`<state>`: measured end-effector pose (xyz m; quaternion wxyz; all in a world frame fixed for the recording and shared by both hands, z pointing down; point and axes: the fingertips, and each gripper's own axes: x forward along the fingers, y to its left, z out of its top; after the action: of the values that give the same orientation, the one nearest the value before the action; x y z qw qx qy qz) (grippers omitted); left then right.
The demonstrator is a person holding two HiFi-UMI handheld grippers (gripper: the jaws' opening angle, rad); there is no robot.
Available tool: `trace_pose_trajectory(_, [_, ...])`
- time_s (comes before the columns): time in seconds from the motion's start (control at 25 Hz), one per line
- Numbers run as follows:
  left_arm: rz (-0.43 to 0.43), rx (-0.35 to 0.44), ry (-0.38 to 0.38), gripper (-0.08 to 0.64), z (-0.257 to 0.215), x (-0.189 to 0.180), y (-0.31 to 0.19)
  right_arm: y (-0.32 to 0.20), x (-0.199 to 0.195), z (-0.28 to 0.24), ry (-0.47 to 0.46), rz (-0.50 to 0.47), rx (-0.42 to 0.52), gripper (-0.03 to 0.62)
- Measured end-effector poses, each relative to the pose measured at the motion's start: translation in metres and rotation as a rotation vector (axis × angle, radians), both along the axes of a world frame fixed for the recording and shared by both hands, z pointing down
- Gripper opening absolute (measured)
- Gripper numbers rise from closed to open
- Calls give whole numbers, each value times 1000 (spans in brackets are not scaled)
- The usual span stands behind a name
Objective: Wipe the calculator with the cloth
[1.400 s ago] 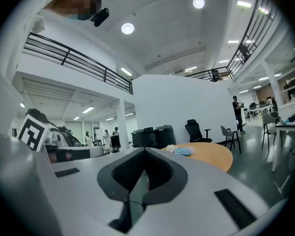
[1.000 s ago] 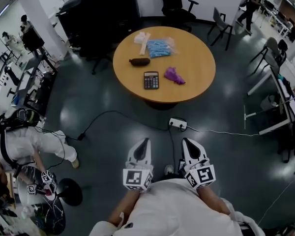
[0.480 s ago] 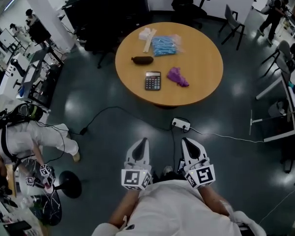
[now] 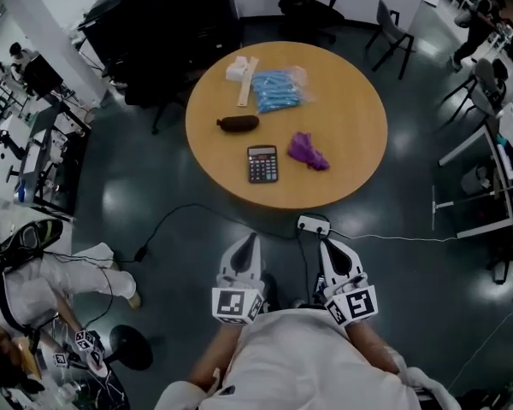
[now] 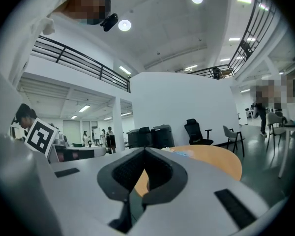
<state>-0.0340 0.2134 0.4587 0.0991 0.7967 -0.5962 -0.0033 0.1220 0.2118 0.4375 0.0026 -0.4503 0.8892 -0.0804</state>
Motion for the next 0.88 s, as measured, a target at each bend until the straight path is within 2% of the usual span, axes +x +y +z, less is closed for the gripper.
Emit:
trace_pose_trajectory(0.32, [128, -21, -9, 8, 6, -39, -92, -77, -33, -13, -31, 115, 9, 15])
trace_pose_trajectory(0.48, [140, -64, 24, 8, 20, -40, -120, -107, -40, -14, -10, 114, 11, 15])
trace_pose_trajectory(0.64, [162, -70, 9, 7, 26, -31, -151, -143, -43, -9, -8, 83, 5, 15])
trace_pose_trajectory(0.76, [185, -42, -53, 7, 37, -26, -176, -171, -47, 0, -11, 34, -7, 15])
trace_pose_trajectory(0.88, [202, -71, -138, 8, 61, -34, -202, -194, -49, 7, -18, -26, -15, 15])
